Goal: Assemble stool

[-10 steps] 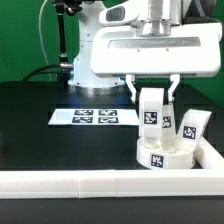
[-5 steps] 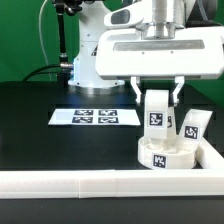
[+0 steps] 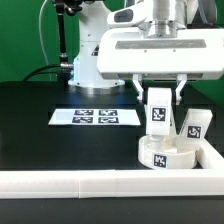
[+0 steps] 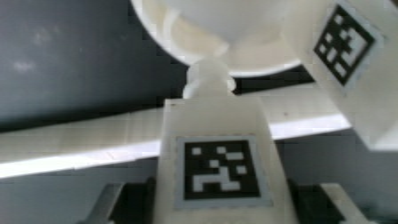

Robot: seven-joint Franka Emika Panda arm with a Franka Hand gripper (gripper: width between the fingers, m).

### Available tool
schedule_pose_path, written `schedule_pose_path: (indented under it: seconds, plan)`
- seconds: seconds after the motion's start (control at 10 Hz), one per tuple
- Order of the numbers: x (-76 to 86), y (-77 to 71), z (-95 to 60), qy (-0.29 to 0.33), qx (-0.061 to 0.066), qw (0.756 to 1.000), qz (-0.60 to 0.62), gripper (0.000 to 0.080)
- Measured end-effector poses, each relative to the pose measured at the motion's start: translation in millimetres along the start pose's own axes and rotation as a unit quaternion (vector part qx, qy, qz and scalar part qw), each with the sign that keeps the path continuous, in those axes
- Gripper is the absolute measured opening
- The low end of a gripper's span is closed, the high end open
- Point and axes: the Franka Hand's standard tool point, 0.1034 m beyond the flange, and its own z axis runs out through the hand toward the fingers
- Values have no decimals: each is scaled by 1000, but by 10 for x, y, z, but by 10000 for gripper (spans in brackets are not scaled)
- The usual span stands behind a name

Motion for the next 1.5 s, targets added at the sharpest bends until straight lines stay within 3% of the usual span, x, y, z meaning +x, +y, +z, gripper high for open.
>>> schedule_pose_path:
  seconds: [0.6,1.1,1.5]
  plan:
    - [-52,-66,-48,-1,5,1000,-10,337]
    - [-208,15,-22,-8,-2,1000,-18,337]
    - [-243,-40,-37,-10,-2,1000,-8,337]
